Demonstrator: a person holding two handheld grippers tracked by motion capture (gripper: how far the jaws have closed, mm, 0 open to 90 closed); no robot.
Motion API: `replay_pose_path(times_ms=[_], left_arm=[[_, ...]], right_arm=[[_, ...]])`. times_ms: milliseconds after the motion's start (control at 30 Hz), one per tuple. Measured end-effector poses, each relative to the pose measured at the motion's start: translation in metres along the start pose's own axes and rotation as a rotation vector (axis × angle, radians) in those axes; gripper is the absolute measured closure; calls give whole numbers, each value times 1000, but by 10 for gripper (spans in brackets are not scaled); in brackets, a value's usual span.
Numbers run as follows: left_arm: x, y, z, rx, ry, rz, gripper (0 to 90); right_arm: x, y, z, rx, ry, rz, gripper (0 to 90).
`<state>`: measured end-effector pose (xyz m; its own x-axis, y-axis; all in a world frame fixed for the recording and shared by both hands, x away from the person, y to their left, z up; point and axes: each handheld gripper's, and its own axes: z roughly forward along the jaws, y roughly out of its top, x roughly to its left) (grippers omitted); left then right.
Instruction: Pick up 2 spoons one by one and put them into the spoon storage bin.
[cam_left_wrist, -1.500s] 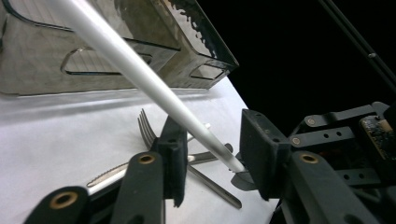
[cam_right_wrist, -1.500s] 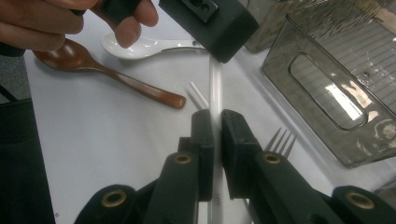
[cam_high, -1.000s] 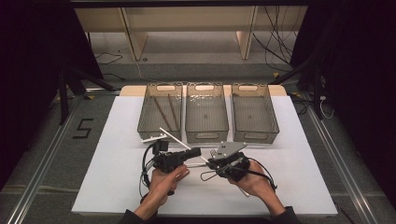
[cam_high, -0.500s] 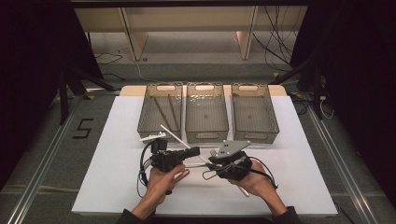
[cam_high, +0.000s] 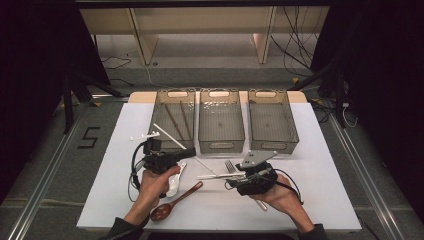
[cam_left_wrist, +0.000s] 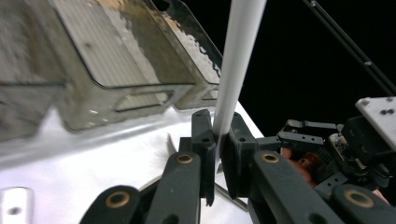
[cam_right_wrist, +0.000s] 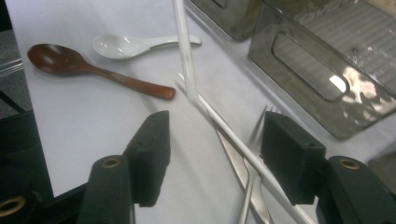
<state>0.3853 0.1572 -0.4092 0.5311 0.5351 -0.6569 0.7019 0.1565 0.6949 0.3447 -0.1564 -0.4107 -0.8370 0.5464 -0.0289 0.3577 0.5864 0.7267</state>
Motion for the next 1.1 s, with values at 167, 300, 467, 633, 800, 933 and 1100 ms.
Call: replay_pose_path(times_ms=[167,300,467,633,800,933,1100], left_arm=[[6,16,-12,-1,33,19,839],[11,32,-21,-5,63,33,839],[15,47,-28,-18,92,43,839],[24,71,-32,-6,131,48,839],[28,83,-33,-2,157,50,839],[33,98,-32,4,193,54,839],[39,112,-27,14,237,57,839]], right_arm=[[-4,-8,-2,2,-16,26,377],[-6,-13,-5,-4,-24,38,359],[-6,-16,-5,-7,-31,45,332],[-6,-19,-6,-6,-32,49,324],[-7,-20,-8,-12,-36,52,313],[-7,-22,-7,-16,-38,53,300],[-7,-23,-9,-24,-45,51,287]])
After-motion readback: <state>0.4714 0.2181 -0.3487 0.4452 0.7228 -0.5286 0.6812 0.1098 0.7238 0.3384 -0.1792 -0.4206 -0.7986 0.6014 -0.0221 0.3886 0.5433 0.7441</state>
